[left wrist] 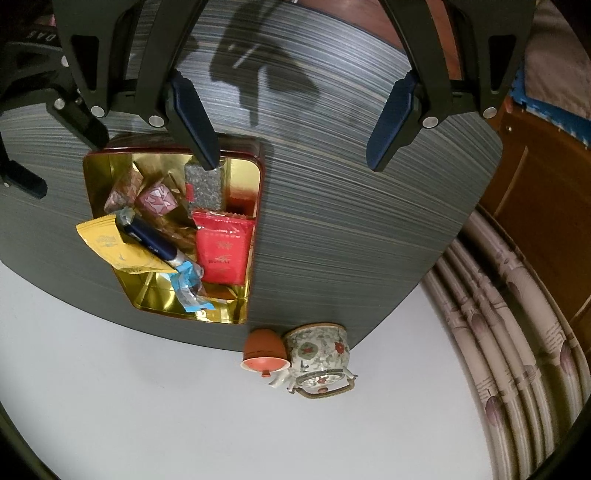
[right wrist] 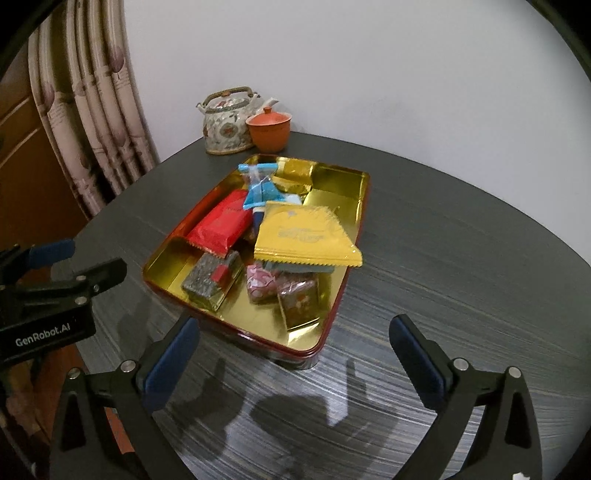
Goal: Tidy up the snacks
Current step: 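Open the right gripper and lift it away from the tin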
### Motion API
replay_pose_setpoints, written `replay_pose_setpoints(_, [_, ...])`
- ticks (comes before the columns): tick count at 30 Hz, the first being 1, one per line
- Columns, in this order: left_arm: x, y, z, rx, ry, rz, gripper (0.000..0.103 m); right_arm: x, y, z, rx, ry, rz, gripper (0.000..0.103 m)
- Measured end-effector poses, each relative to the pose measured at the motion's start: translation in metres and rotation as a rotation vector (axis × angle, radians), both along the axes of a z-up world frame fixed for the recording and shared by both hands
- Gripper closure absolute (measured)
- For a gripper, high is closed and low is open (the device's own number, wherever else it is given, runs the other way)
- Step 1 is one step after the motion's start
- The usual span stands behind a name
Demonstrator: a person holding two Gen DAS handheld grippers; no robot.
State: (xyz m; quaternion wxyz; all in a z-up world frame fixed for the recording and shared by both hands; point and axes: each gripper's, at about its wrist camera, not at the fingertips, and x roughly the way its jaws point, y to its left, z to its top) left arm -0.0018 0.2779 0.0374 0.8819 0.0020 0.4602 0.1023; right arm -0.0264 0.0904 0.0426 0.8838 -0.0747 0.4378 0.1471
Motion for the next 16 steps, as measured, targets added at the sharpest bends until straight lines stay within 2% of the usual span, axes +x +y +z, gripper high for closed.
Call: replay_pose_setpoints(16, [0.0004, -0.0018, 0.0002, 0.003, 0.002, -0.027, 0.021, -0.0025, 0.0021, -0.0065, 0.002, 0.028, 0.005, 0.001])
